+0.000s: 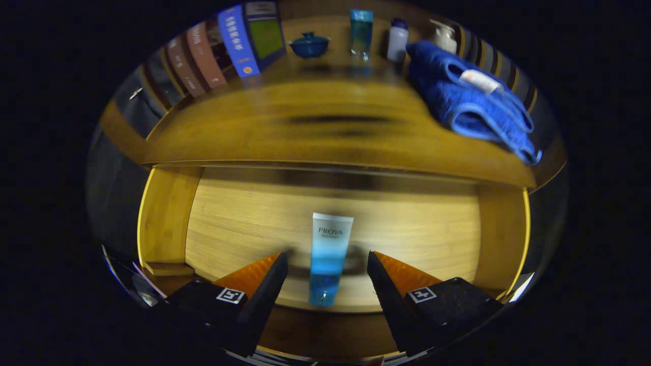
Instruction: Pull open the drawer, take out the items inside it, and place them on the countertop above the cabinet.
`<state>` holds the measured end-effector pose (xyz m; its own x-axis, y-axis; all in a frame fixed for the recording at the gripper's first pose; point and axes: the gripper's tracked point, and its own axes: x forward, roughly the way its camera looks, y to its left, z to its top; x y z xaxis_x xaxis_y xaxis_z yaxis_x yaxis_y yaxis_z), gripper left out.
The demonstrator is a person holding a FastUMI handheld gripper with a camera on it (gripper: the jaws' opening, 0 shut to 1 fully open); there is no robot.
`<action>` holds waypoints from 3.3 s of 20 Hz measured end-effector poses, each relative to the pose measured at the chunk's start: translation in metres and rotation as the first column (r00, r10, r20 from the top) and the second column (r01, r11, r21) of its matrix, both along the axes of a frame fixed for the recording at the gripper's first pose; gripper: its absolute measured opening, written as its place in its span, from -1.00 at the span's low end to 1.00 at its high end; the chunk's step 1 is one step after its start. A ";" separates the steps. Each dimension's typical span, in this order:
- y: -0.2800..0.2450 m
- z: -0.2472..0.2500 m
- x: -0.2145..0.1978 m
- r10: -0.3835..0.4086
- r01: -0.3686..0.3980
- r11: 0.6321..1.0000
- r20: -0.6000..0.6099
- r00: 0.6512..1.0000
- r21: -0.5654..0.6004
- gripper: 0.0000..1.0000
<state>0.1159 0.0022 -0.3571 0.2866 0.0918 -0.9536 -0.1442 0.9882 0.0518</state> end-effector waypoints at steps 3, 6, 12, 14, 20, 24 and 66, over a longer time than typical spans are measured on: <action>-0.003 -0.004 -0.002 -0.016 0.014 0.999 -0.053 0.998 -0.032 0.80; -0.003 -0.017 -0.013 -0.035 0.028 0.998 -0.127 0.991 -0.057 0.48; -0.007 -0.001 -0.013 -0.132 0.134 0.991 -0.116 0.984 0.008 -0.30; -0.008 0.013 -0.006 -0.095 0.097 0.995 -0.090 0.991 0.024 -0.30; -0.014 0.074 0.001 -0.058 0.058 0.996 -0.009 0.998 0.068 -0.30; -0.007 0.121 0.028 -0.041 0.039 0.997 0.033 0.999 0.072 -0.30; 0.012 0.215 0.101 -0.058 0.000 0.994 0.531 0.845 0.107 1.00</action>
